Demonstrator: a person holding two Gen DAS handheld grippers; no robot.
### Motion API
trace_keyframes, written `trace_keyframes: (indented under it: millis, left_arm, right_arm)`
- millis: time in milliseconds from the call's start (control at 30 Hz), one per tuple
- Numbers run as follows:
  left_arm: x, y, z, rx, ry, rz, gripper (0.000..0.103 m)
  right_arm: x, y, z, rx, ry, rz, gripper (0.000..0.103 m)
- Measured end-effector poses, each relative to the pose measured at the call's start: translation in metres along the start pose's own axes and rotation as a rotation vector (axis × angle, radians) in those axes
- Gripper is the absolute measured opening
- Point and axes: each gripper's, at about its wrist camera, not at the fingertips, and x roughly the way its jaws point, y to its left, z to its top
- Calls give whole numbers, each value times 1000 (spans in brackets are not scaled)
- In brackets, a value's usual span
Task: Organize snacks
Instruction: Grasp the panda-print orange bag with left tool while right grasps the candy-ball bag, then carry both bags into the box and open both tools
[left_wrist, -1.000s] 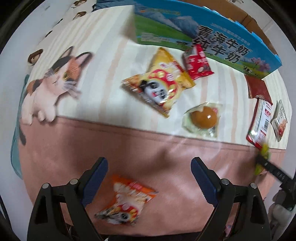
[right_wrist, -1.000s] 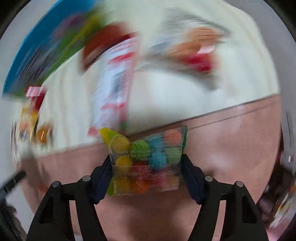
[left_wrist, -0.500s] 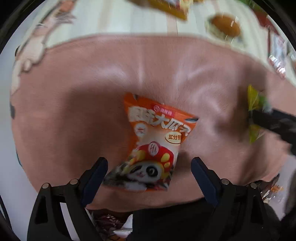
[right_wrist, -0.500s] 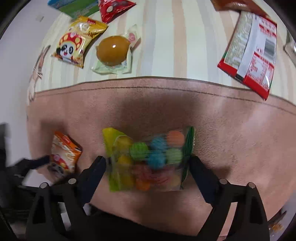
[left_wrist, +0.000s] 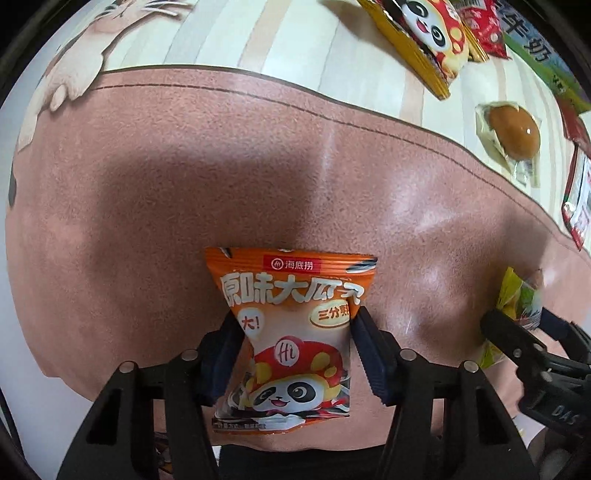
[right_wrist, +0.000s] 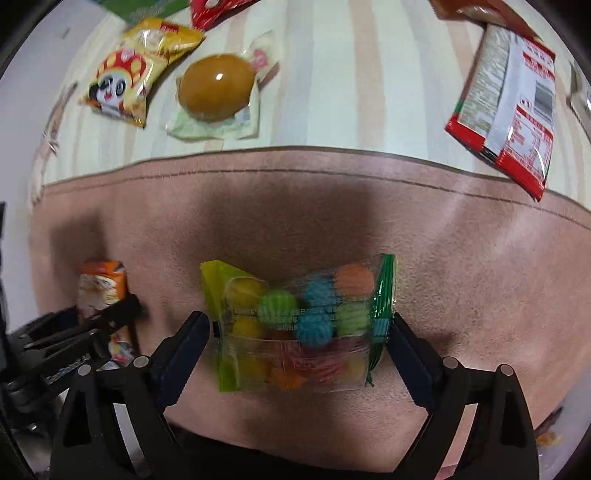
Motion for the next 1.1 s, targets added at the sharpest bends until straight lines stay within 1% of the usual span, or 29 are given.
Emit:
trace_keyframes:
  millis: [33,100,167,200,233,300,333,367,433,600,667,700,733,967,1100]
  left_arm:
    - [1,-3,-1,1,-5,5,57]
    - [-1,-15,-1,3,-22,26,53]
    - [-2,-28,-7,6,-39,38,50]
    - [-6,-32,-11,9,-45,43,50]
    - [-6,-34,-13,14,-51,48,49]
    - [-8,-40,-16,15,-57,52,48]
    - [-9,-42,-17,-5,-55,48,47]
    - [-12,-39,-17,-2,-60,48,46]
    - [-21,-45,-17,7,-75,38,45]
    - [-43,-64,-20,32,-116,14,45]
    - [-53,-70,-17,41,-133,-3,45]
    - [-59,-74,-16,44,-144,-10,45]
    - [-64,-76,-14,49,-152,-16,45]
    - [-113,-95,-1,72,-224,-79,44]
    - [-148,-108,20,87,-277,-121,44]
  right_arm:
    - [4,11,-9,-11,-9,-16,96]
    - [10,21,-14,-34,-23,-55,93]
    - [13,25,-20,-45,-42,-72,88]
    - [13,29,-23,-50,-55,-87,81]
    - [12,32,-26,-56,-67,-92,78]
    - [10,36,-31,-52,-82,-82,76]
    - [10,34,-32,-52,-88,-80,74]
    - [5,31,-34,-51,-93,-74,73]
    - [-6,21,-41,-47,-104,-59,70]
    - [-26,10,-47,-27,-116,-13,67]
    - [-40,-4,-51,-19,-120,8,66]
    - [-45,-3,-48,-15,-124,16,66]
    - [-51,-7,-37,-12,-131,26,66]
    - [-107,-21,-19,26,-196,99,65]
    - [-134,-36,-2,46,-245,141,65]
